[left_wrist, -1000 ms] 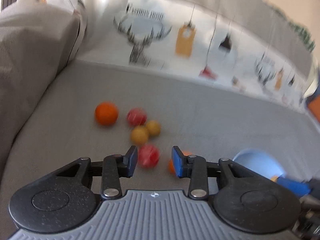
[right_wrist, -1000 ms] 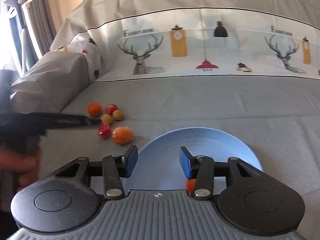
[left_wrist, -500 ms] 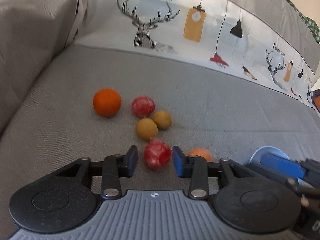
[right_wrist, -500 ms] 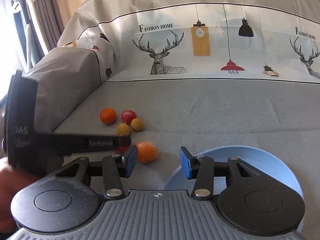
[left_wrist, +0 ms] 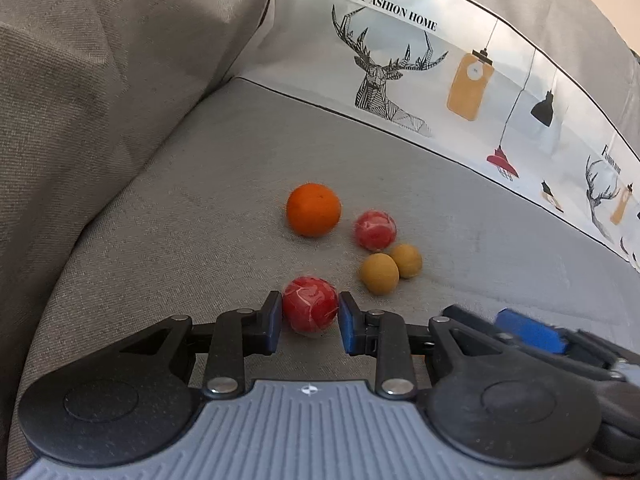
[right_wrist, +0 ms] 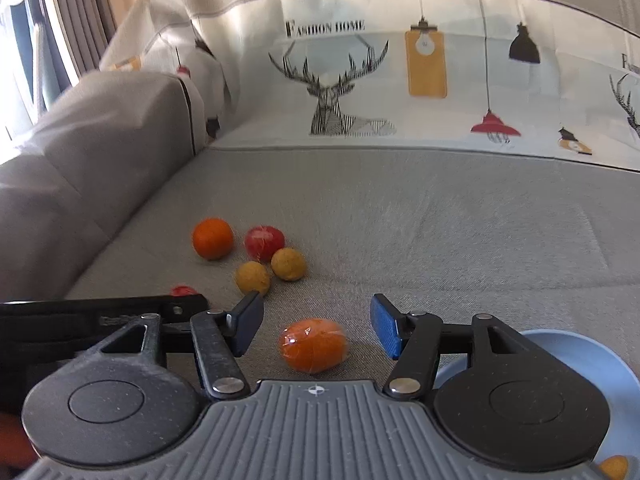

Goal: Organize fruits
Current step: 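Grasp a red bagged fruit with the left gripper while the right grasps a bagged orange, then carry the red fruit and bagged orange over the blue plate and lower them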

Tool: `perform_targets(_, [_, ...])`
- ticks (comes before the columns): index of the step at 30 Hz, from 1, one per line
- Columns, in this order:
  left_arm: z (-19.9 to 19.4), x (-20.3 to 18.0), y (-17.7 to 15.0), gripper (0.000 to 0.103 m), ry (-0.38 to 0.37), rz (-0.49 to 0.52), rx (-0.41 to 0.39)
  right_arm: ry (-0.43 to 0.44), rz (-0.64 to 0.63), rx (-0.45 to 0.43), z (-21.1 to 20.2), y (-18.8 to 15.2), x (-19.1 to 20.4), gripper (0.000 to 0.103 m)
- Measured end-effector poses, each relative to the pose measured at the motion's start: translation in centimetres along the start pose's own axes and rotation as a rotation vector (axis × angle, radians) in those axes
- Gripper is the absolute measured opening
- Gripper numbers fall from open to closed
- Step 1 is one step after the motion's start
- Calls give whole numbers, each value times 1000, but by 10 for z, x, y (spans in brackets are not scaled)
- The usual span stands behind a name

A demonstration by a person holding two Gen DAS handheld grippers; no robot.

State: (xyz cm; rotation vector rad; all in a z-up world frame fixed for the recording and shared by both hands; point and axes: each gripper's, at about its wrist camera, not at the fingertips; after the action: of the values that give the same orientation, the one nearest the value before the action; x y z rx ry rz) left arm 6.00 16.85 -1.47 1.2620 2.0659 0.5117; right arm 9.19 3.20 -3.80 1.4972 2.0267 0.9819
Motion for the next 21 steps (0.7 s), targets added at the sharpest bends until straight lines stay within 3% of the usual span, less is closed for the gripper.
perform_targets(6, [-4,0,1,33,1,6,-20,-28,-43,63,22,-1,9,61])
perform_targets(8, [-5,-1,1,33,2,8,-27,-34,-61,75,27,-2,11,53])
perform_targets(9, [-5,-2,1,33,1,9,-31,-34,-68,80,28,-3,12,43])
perform_targets(10, [-7,-2,1,33,0,12,-36,-33,-68,80,29,-3,12,42])
perform_targets(15, [-14,-11,-2,33,-20,45,-62,-25,-50,53,18,-2,9,41])
perform_targets(21, [-41,-24,-7,33,-70,99,-141,-9,-10,-45,-26,7,-7,41])
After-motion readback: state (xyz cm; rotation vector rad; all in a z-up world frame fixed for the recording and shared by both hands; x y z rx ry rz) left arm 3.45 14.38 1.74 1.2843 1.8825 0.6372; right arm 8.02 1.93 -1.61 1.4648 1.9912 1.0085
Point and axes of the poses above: each gripper's, at about its wrist camera, not at the fingertips, and z roughly the way its jaws point, x to its left, y to its top, and after that the axes turned 8 degrees about -y, right-handed
